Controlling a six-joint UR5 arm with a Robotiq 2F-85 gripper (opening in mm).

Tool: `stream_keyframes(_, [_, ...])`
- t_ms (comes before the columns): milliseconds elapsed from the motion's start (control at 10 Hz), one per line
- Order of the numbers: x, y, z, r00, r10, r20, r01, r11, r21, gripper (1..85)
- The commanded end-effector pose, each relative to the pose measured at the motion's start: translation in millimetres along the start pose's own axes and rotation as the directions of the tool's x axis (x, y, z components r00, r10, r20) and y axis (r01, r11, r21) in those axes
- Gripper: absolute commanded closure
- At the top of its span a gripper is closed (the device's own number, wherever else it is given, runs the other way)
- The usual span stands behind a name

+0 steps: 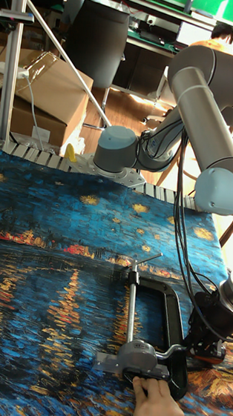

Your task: Pull up the lever

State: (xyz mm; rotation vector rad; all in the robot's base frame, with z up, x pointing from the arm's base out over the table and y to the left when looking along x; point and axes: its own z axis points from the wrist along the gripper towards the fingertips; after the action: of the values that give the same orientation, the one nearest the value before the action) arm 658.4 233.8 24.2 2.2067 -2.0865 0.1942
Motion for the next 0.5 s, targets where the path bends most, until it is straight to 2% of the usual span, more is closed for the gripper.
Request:
stream_keyframes(0, [-2.4,-2.2,-2.0,1.000,0.011,0.019,-0.011,1.000,0.001,61.3])
stream_keyframes(400, [-1.0,-2.2,-2.8,1.000,0.014,0.016,-0.014,1.000,0.005,63.0])
